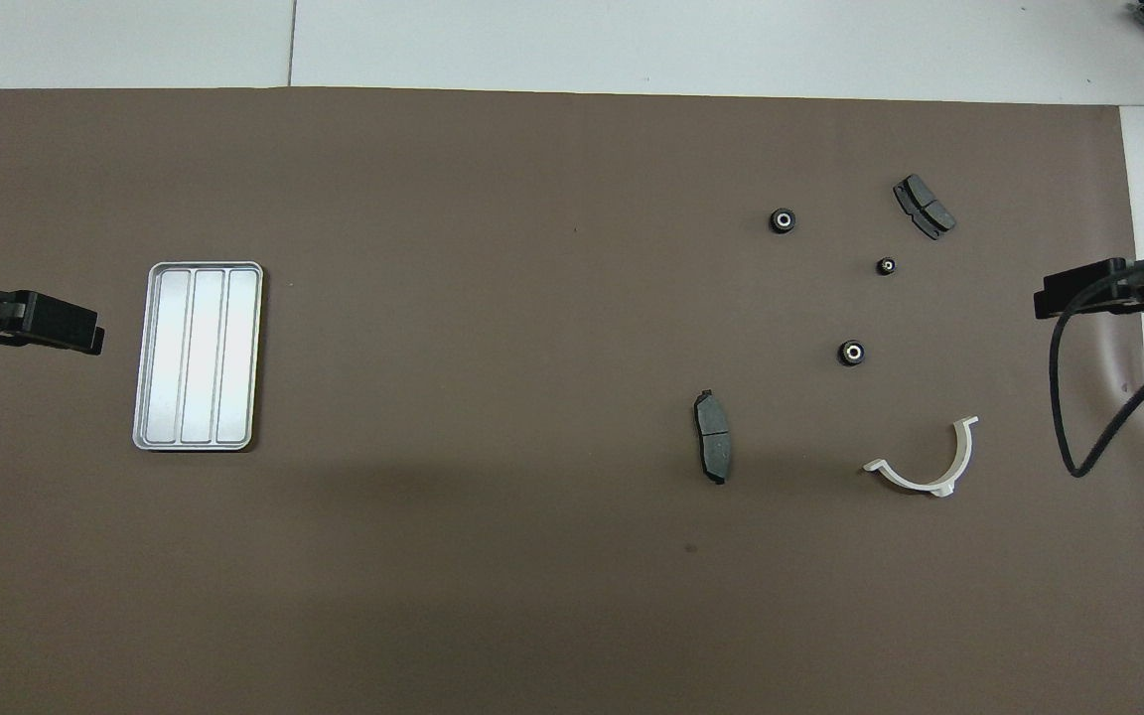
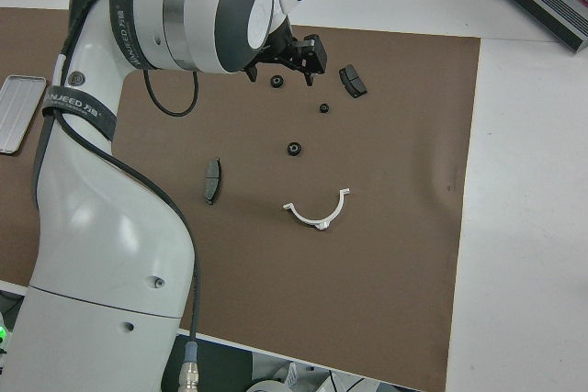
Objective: Pick bearing gear from pile to tray
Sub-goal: 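Reach the right gripper down and grasp a small black bearing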
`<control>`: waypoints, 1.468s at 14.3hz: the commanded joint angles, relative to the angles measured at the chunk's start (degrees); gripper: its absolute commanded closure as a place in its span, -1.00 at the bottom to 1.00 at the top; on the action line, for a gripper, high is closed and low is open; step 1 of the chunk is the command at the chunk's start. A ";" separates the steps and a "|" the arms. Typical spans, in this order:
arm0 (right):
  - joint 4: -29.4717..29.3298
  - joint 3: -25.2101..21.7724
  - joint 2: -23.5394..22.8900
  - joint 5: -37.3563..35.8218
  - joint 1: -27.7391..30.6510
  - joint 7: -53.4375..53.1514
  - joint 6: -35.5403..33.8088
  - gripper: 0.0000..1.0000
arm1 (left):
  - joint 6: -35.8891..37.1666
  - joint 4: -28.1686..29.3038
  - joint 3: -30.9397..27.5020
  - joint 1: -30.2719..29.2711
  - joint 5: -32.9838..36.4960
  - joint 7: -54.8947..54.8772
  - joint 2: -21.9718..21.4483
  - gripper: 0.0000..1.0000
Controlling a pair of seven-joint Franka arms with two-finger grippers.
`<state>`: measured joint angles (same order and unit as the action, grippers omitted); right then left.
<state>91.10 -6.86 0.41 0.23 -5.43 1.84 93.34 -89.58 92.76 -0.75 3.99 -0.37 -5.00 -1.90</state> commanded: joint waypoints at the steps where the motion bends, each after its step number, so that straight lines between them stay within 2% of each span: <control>1: 1.71 -0.08 1.44 0.65 0.15 1.06 0.61 -1.00 | 0.64 0.14 0.05 -0.30 -0.77 0.43 -0.21 -1.00; 9: 1.97 -0.08 1.53 1.09 -0.20 0.88 0.61 -1.00 | 0.64 0.14 0.05 -0.30 -0.77 0.35 -0.21 -1.00; 12: 3.47 -0.08 -0.04 1.17 -0.37 0.97 3.32 -1.00 | 0.64 0.14 0.14 -0.30 -0.77 0.43 -0.21 -1.00; 16: 2.50 0.09 -9.35 1.17 -0.29 1.50 10.35 -1.00 | 0.64 0.14 0.05 -0.39 -0.77 0.43 -0.21 -1.00; 19: -0.13 0.01 -18.04 4.15 0.94 7.71 16.41 -1.00 | 0.64 0.14 0.05 -0.30 -0.86 0.43 -0.21 -1.00; 21: -0.14 0.09 -22.18 5.83 1.91 9.58 20.63 -1.00 | 0.64 0.14 0.05 -0.30 -0.77 0.43 -0.21 -1.00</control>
<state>93.63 -6.84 -17.24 3.56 -4.98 7.86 111.97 -89.58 92.76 -0.75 3.99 -0.37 -5.00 -1.90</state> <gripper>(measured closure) 0.000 0.000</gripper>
